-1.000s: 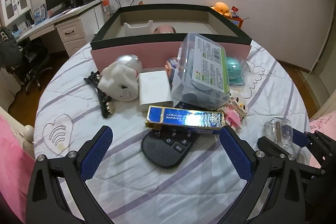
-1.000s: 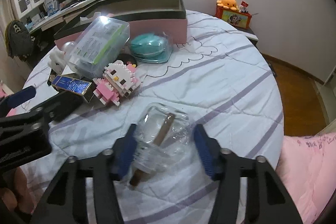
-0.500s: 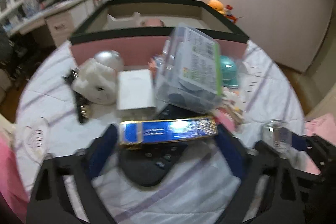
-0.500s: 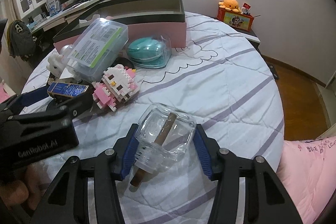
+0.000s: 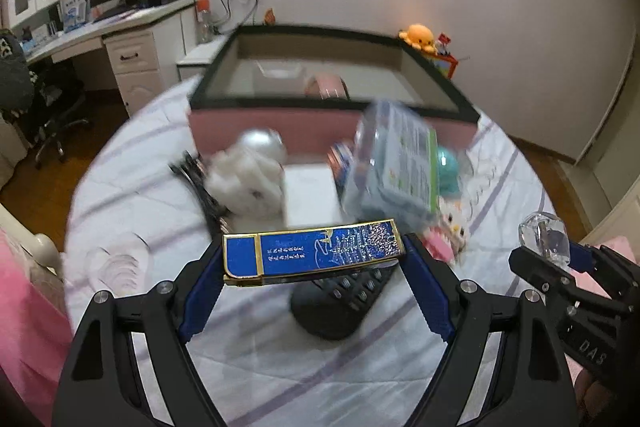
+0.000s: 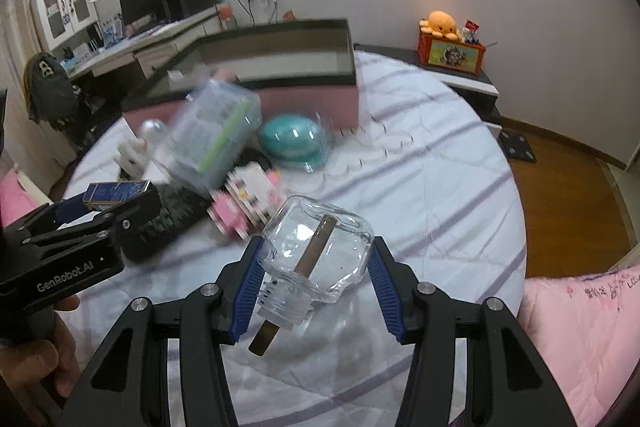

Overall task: Organize rigid objects
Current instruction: 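Lower blue box into pink box with left tool while right tool lowers glass jar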

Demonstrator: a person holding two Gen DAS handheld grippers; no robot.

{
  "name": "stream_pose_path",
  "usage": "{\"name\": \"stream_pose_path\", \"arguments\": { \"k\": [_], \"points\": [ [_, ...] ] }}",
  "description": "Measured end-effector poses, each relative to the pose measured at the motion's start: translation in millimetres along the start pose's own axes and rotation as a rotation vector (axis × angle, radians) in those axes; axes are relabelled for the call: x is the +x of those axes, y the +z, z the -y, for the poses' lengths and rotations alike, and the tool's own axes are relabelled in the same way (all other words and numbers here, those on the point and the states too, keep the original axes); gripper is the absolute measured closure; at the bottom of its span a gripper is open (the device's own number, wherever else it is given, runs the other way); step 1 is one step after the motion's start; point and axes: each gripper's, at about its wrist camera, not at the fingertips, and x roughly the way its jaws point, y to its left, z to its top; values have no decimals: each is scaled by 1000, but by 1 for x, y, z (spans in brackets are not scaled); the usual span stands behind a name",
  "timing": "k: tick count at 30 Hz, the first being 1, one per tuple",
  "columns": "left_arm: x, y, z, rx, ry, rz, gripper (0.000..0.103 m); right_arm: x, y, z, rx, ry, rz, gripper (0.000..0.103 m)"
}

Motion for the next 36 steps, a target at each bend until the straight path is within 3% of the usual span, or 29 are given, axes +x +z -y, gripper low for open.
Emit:
{"name": "stream_pose_path", "arguments": {
  "k": [10,16,20,27,36],
  "points": [
    [-15,87,-19,23,35,119,18,-4,97,-24,-70,49,131,50],
    [18,145,-21,37,39,138,18,33,157,-30,-72,76,144,50],
    [63,173,-19,47,38,103,18,79,187,-28,-57,84,101,50],
    [144,188,-23,55,46,-24,18,152,194,-17,-40,75,-36,50],
    [160,184,-22,69,57,-75,14,176,191,-14,-56,55,-102,49]
  ]
}}
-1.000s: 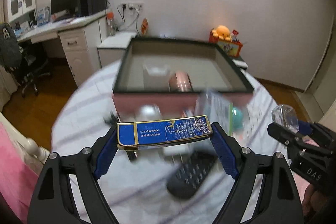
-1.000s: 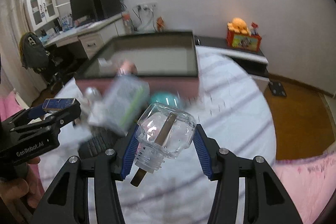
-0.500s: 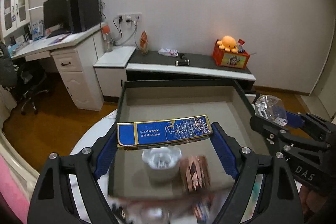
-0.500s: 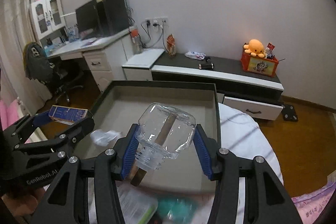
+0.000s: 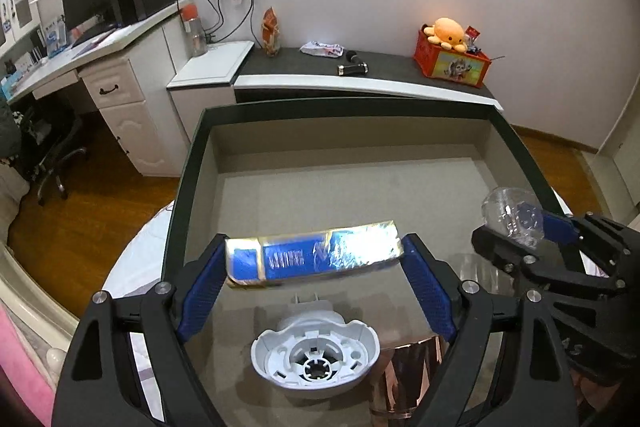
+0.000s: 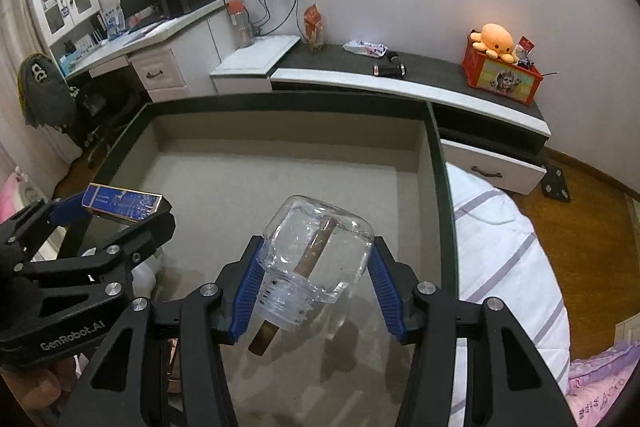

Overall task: Organize rigid objects
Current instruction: 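Lower blue box into pink box with left tool while right tool lowers glass jar, then withdraw both tools from the box back over the table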

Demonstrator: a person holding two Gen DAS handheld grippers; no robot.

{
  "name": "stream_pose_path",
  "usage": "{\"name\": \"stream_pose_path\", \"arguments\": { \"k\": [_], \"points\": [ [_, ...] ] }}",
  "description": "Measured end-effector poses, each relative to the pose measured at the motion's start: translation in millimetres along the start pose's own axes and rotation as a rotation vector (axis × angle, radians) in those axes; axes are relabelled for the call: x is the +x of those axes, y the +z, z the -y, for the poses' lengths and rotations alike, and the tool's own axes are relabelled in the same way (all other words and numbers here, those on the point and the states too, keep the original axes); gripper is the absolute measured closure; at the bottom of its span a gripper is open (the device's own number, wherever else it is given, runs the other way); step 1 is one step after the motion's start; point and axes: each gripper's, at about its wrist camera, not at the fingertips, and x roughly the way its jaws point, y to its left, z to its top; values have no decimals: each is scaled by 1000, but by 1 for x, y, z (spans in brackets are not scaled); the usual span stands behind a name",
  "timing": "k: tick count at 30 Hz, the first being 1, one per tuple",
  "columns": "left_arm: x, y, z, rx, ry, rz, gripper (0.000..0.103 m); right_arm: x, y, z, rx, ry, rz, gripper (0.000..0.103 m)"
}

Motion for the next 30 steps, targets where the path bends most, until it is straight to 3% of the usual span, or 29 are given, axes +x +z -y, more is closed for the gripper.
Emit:
{"name": "stream_pose_path", "arguments": {
  "k": [2,6,8,12,20,30],
  "points": [
    [-3,0,0,3,7,5,9,2,-2,0,-3,-7,-9,49],
    [-16,-1,-8,-9,3,28,4,-5,-2,8,17,-18,16,23],
    [-29,-2,-12,-17,18,61,2,-12,-3,8,28,14,25,19],
    [-60,-9,-20,-44,17,125,1,-31,-5,7,48,10,69,0],
    [-134,-41,-35,-93,42,228,0,-88,-21,-1,68,41,167,0],
    [-224,-101,-38,-107,87,319,0,-178,-79,-29,76,2,303,0]
  ]
}}
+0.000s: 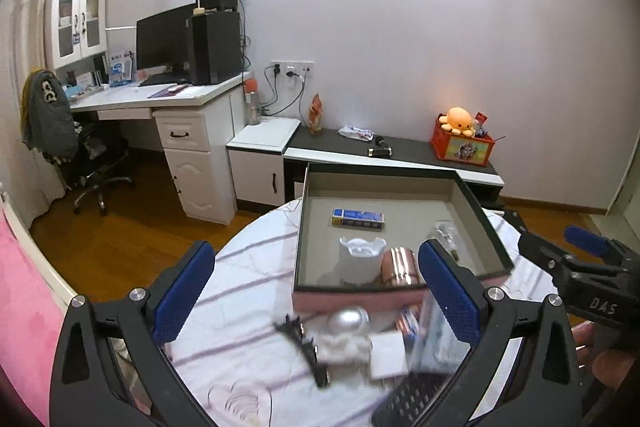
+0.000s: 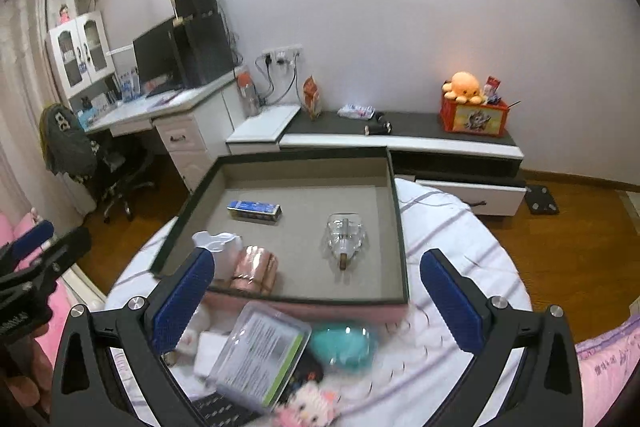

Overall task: Organize rigid objects
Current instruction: 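Withdraw both tools from the box back over the table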

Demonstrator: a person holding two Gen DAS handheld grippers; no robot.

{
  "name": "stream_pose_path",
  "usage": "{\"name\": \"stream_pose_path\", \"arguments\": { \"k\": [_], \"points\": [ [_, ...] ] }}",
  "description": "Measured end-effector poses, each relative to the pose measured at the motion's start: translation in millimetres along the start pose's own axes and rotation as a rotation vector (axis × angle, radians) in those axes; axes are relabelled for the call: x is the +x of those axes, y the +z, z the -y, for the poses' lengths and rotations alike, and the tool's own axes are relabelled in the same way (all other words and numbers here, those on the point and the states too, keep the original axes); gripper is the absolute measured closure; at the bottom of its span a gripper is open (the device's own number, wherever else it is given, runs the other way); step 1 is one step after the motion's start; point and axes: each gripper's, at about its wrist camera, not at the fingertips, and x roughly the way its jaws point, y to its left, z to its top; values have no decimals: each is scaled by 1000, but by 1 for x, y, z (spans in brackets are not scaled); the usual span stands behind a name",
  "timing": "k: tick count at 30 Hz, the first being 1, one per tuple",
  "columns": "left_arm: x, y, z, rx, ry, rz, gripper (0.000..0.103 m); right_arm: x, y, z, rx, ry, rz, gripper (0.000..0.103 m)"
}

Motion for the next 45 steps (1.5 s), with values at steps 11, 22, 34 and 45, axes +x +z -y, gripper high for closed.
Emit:
{"name": "stream_pose_path", "arguments": {
  "k": [11,22,34,45],
  "points": [
    [-80,-34,4,-11,14,47,0,-106,-25,-22,-21,-70,158,0],
    [-109,-74,11,-22,-5,19,0,-147,-73,-12,1,-85,154,0],
    [-99,-83,7,-33,7,-15,0,-135,-83,-1,14,-92,112,0],
    [-63,-94,6,-11,19,-79,0,-102,-85,-2,6,-87,44,0]
  ]
}}
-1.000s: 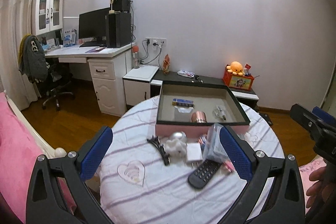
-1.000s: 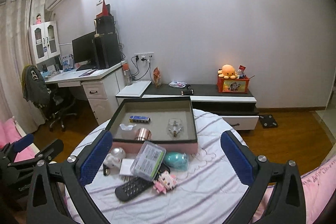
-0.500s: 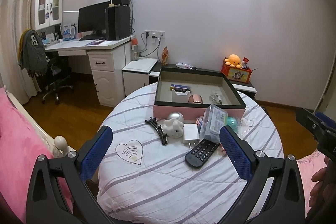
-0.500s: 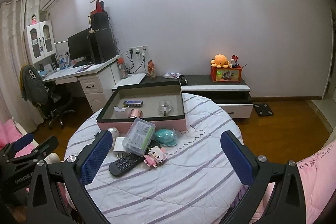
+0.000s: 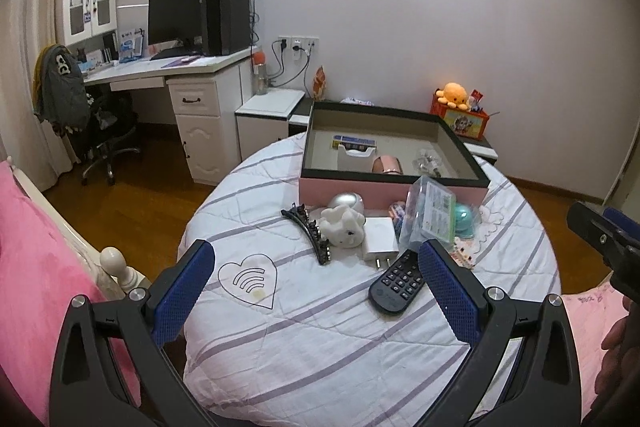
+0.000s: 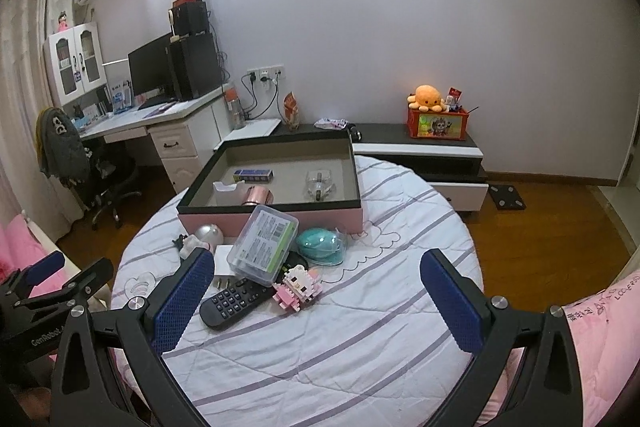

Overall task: Organize rigid objects
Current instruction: 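Withdraw both tools from the box back over the table, then grasp white astronaut figure with left tool while right tool grasps clear plastic case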

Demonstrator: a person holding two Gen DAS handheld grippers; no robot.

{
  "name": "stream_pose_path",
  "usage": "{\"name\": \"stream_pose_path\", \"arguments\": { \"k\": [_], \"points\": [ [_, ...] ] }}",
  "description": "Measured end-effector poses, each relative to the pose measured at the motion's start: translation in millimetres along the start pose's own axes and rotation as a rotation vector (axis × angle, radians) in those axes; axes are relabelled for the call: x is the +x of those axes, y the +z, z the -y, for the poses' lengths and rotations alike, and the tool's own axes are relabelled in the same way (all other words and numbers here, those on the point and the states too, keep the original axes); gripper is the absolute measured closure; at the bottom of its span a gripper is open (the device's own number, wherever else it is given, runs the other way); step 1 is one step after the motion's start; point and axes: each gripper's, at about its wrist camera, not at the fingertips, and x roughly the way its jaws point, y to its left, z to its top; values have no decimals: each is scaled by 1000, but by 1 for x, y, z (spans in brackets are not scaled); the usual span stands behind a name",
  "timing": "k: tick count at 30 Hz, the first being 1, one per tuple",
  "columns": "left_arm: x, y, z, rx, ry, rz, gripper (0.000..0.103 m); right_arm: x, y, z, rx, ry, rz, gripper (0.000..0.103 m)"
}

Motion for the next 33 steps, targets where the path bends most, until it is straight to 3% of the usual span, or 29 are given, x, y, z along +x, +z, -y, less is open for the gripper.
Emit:
{"name": "stream_pose_path", "arguments": {
  "k": [12,18,23,27,33],
  "points": [
    [66,0,5,56,23,-64,0,66,-4,-11,12,25,-122,0],
    [104,3,5,82,23,-83,0,112,4,-24,29,86,-176,1],
    [124,-1,5,106,5,-107,0,150,2,-31,77,159,-254,12],
    [137,-4,8,115,-1,-121,0,176,-5,-36,102,204,-316,30],
    [153,1,15,122,-5,-134,0,181,-7,-36,77,221,-305,35]
  ]
}}
